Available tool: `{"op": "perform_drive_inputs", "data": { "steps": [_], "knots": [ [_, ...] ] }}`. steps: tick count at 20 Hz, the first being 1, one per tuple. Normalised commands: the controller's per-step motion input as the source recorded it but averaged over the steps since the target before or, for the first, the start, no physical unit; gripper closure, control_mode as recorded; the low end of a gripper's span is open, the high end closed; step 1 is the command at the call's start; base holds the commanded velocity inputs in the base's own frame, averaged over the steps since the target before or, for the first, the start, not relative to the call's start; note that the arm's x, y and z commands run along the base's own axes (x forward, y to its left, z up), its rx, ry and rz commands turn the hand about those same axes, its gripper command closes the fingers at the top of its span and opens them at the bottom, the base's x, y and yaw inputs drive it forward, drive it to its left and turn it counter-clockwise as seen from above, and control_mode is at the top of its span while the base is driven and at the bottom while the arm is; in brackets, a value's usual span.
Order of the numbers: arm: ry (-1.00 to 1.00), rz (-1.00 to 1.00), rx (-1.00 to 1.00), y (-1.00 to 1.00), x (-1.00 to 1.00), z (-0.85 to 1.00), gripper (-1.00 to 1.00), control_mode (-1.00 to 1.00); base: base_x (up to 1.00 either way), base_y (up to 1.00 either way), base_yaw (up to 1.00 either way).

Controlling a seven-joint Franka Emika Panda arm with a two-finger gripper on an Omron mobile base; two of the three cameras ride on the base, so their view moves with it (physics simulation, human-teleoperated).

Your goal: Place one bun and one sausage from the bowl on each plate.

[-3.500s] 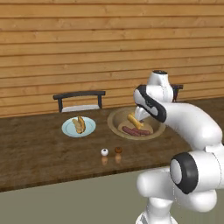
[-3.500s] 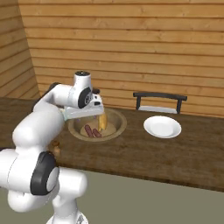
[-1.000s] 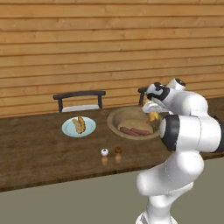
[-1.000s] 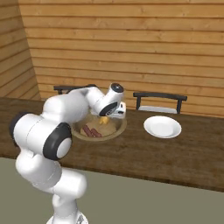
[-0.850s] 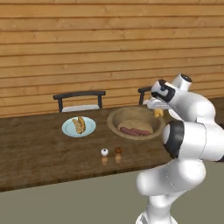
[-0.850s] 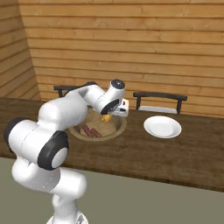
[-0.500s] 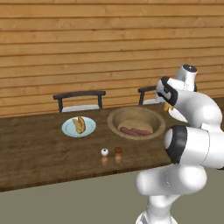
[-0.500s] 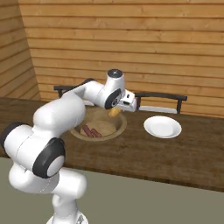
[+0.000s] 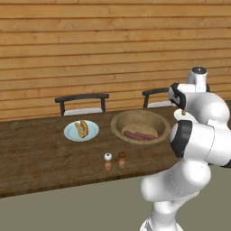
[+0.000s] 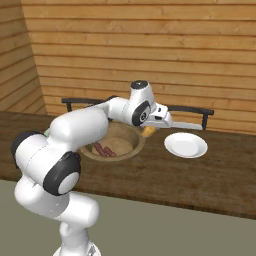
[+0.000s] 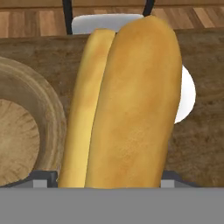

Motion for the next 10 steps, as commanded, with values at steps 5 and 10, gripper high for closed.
{"op": "perform_drive_inputs", "data": {
  "steps": [5,10],
  "knots": [
    [0.00,0.14,-0.06,-0.74,0.00,-0.40,1.00,-1.00,0.00,0.00,0.00],
    [-0.03,0.21,-0.05,-0.24,0.13,-0.41,1.00,-1.00,0.00,0.00,0.00]
  ]
}}
